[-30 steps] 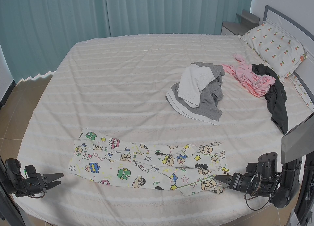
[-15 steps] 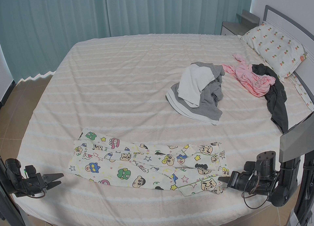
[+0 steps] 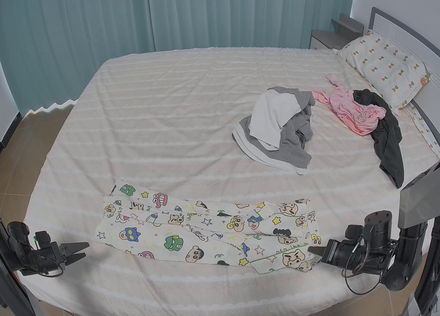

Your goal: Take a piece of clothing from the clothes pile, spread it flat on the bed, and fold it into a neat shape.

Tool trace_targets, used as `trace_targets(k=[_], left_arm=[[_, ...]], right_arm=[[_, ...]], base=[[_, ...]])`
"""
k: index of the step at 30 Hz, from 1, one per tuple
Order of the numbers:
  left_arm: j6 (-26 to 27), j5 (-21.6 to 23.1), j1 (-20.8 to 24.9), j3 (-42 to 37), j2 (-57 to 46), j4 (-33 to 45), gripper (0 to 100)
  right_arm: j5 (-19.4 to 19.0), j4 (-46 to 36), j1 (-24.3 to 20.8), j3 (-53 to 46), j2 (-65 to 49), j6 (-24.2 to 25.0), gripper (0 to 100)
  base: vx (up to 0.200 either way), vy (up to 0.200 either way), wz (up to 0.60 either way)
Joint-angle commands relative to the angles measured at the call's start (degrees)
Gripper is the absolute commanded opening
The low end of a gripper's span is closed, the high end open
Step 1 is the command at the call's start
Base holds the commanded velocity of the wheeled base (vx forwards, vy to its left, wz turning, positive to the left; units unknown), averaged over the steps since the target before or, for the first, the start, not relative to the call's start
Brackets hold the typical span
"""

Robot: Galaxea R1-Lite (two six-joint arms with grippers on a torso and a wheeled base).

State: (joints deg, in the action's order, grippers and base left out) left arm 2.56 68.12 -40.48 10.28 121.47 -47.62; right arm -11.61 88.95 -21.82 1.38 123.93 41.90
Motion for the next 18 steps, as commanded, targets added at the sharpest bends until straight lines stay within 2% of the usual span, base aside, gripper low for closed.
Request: trace_targets(k=[1,3,12,18], left_arm=[[0.0,0.0,0.0,0.0,0.1,0.0,100],[0.0,0.0,-0.1,0.0,0.1,0.0,100],[0.0,0.0,-0.2,0.0,0.1,0.0,100],[0.0,0.0,-0.2,0.0,0.1,0.0,100]], right_arm=[[1.8,0.8,-1.6,-1.4,-4.6,-0.2,0],[4.0,0.3,-2.8,-1.4,-4.7,-0.2,0],[8.8,-3.9,-7.9,-1.4,-3.1,-0.2,0],[12.6,-6.8,-9.3,-1.4,-2.9,-0.8,0]], base=[[0.0,0.0,0.0],[0.0,0.0,0.0],[0.0,0.0,0.0],[0.0,0.0,0.0]])
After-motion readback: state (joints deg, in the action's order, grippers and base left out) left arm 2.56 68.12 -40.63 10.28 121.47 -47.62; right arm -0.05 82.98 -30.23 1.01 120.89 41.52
